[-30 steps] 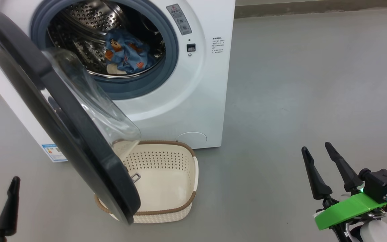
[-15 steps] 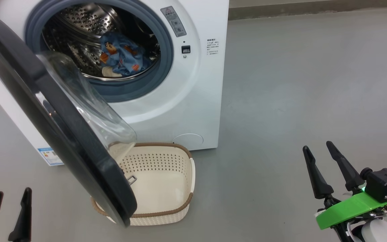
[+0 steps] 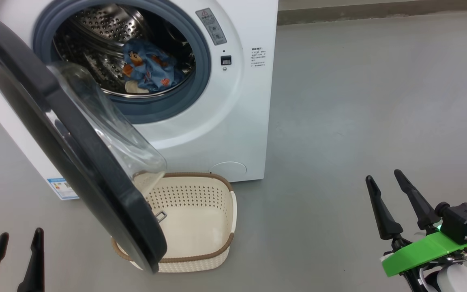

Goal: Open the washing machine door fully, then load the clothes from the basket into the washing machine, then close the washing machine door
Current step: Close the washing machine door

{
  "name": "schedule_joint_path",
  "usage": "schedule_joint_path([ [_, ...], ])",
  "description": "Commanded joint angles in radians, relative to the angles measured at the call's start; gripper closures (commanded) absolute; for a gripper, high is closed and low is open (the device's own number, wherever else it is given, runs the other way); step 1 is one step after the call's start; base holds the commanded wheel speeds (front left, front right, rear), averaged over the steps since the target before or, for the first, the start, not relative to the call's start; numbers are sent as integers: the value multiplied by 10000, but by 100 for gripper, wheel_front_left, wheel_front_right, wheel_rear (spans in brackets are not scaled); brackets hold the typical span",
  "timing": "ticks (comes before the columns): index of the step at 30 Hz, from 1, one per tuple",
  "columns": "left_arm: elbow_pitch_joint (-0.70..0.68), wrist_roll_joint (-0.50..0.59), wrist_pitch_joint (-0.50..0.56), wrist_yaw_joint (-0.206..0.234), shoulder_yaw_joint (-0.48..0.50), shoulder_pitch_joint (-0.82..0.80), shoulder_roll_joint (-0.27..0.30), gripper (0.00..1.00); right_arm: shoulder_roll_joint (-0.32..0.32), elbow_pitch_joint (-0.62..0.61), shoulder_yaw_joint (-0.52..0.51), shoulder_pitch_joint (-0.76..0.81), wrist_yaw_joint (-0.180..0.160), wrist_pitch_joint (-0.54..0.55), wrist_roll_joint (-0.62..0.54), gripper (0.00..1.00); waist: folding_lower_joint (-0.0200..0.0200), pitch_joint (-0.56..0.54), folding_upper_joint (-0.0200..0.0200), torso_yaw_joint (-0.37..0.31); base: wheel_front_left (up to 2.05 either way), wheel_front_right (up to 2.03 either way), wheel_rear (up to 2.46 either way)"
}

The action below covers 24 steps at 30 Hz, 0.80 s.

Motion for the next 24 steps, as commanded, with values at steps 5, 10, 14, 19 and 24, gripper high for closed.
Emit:
schedule_joint_path([
  [5, -287, 144, -90, 6, 425, -197, 263, 0, -223, -214, 189, -17, 44, -122, 37, 0, 0, -32, 0, 10, 0, 0, 0],
  [10, -305, 151, -91, 6, 416, -158, 248, 0, -255, -185, 247, -40, 44, -122, 77, 0, 0, -38, 0, -3, 0, 0, 0],
  [14, -324, 162, -91, 6, 413, -144, 238, 0, -281, -164, 268, -58, 44, -122, 106, 0, 0, -35, 0, -8, 0, 0, 0],
  [19, -318, 179, -91, 6, 425, -138, 208, 0, -301, -146, 284, -50, 44, -122, 128, 0, 0, -43, 0, 6, 0, 0, 0],
  [24, -319, 178, -91, 6, 425, -131, 182, 0, -313, -144, 304, -58, 44, -122, 138, 0, 0, -36, 0, 32, 0, 0, 0],
])
